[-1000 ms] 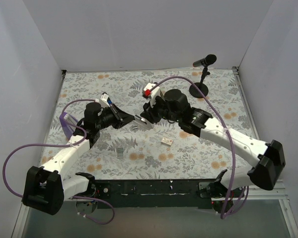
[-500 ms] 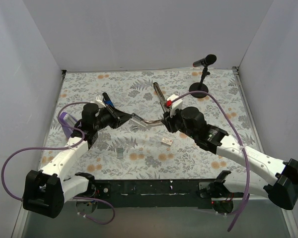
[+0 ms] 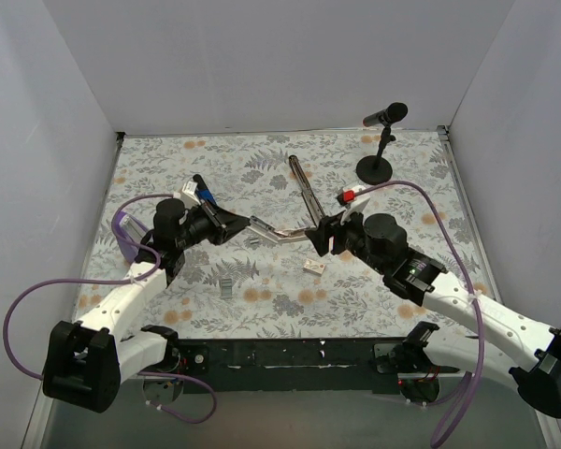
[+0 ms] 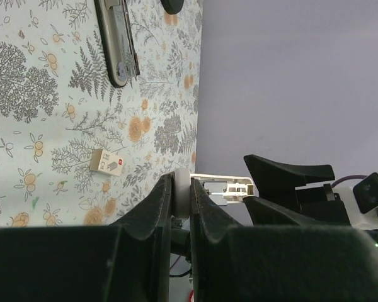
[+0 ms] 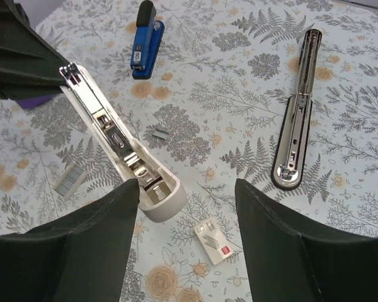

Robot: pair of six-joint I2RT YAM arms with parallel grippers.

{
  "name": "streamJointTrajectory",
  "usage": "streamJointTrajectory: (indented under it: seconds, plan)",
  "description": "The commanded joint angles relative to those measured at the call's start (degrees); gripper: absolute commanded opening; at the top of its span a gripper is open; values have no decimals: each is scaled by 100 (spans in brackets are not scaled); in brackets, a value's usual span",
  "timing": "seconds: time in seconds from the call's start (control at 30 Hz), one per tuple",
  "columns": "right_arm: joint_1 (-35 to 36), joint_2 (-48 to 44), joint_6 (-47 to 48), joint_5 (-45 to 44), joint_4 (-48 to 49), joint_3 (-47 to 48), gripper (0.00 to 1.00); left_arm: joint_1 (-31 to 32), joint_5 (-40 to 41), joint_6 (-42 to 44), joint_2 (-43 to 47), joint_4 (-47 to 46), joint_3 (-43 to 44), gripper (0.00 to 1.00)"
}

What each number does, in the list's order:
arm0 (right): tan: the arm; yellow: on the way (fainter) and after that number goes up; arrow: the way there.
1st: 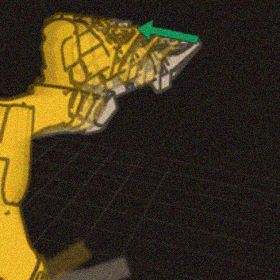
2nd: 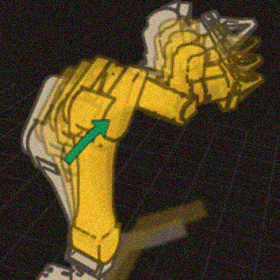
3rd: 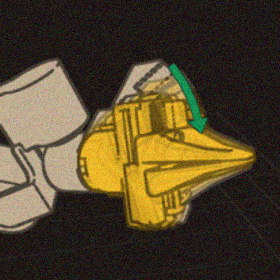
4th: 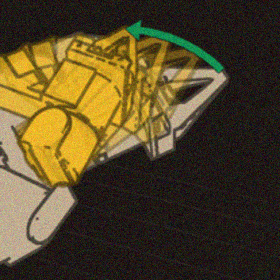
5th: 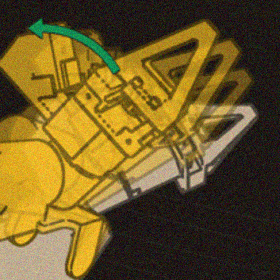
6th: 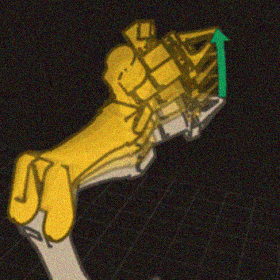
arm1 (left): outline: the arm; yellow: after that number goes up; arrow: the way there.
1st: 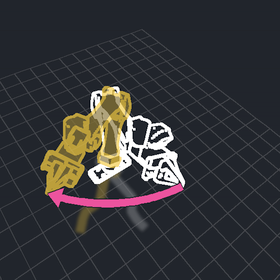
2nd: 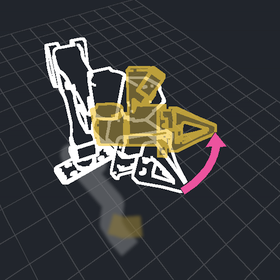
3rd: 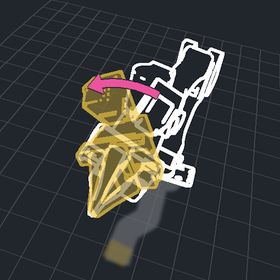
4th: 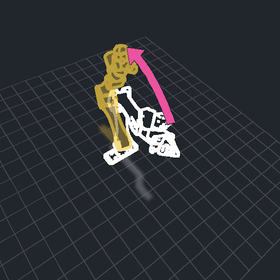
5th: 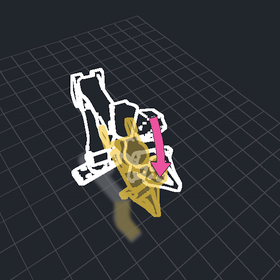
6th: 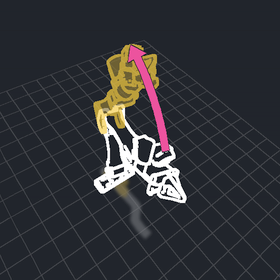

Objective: Unload the staples from the stapler
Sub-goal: Unload the staple at the center of the board.

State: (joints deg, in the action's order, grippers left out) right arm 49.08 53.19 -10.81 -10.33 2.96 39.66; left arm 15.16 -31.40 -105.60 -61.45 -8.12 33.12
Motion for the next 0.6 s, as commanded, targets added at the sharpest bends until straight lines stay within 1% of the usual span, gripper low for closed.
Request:
streamJointTrajectory:
  seconds: [0.0, 0.07, 0.13, 0.17, 0.23, 0.33, 0.57]
  plan:
    - [-56, 16, -403, 118, -464, 366, 74, -127, 142, -294, 238, -823, -34, 0]
    - [-56, 60, -868, 101, -279, 507, 77, -118, 239, -329, 300, -858, -104, 0]
    - [-48, 86, -1203, 58, 254, 473, 79, -118, 362, -460, 318, -875, -131, 0]
    - [-56, 95, -1535, 75, 423, 342, 80, -110, 406, -522, 361, -902, -166, 0]
    - [-57, 200, -1705, 241, 940, 236, 82, -110, 582, -663, 414, -928, -201, 0]
    - [-56, 516, -1890, 470, 1092, 314, 83, -110, 740, -725, 485, -920, -210, 0]
    - [-39, 965, -2022, 637, 2137, 226, 83, -118, 934, -971, 529, -1051, -315, 0]
